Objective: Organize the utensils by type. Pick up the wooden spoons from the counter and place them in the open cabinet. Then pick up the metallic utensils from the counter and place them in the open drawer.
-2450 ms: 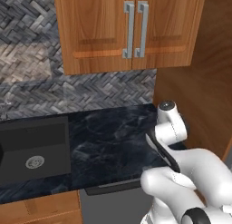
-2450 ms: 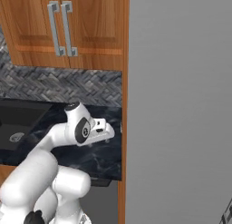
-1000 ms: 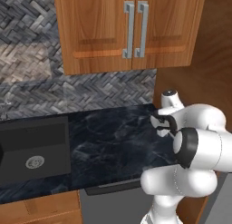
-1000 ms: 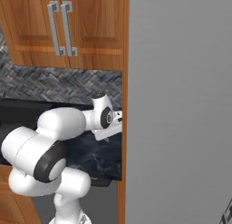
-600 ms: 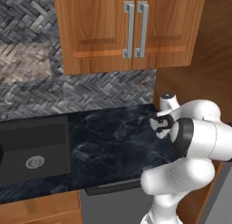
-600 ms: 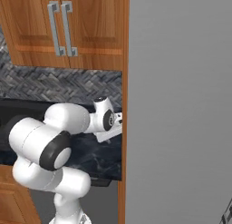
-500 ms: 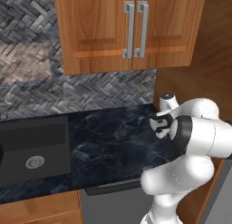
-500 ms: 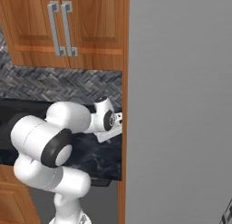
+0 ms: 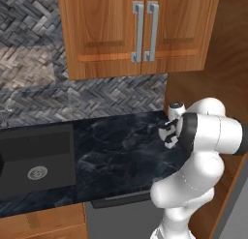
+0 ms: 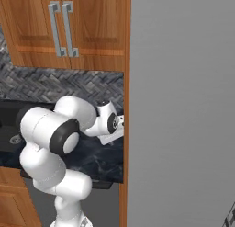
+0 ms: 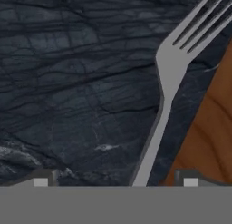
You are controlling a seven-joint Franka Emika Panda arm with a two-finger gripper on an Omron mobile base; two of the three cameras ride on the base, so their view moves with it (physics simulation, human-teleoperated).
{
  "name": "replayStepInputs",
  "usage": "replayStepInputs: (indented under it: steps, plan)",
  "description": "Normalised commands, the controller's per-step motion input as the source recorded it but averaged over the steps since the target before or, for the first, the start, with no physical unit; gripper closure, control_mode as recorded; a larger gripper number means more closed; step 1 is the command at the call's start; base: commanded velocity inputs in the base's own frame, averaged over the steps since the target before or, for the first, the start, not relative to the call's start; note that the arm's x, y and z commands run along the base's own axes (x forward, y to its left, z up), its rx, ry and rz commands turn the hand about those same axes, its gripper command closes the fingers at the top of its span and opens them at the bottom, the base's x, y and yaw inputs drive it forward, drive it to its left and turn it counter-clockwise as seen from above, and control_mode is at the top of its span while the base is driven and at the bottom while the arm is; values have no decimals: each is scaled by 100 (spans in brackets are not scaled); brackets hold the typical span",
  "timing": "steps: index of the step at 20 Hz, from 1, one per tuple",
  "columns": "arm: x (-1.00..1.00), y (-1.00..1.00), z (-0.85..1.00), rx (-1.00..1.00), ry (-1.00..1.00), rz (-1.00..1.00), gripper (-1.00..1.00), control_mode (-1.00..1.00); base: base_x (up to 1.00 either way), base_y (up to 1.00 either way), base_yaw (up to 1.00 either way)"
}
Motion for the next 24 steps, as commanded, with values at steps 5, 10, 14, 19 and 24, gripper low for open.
replayStepInputs:
  steps: [5, 10, 14, 19, 24]
  plan:
    - [33, -13, -14, 0, 14, 14, -100, -100, 0, 0, 0]
    - [26, -21, -18, 0, 27, 19, -100, -100, 0, 0, 0]
    - [24, -21, -14, 0, 28, 14, -100, -100, 0, 0, 0]
    - [18, -22, -9, 0, 19, 5, -100, -100, 0, 0, 0]
    - [-4, -21, -28, 0, 4, 0, -100, -100, 0, 0, 0]
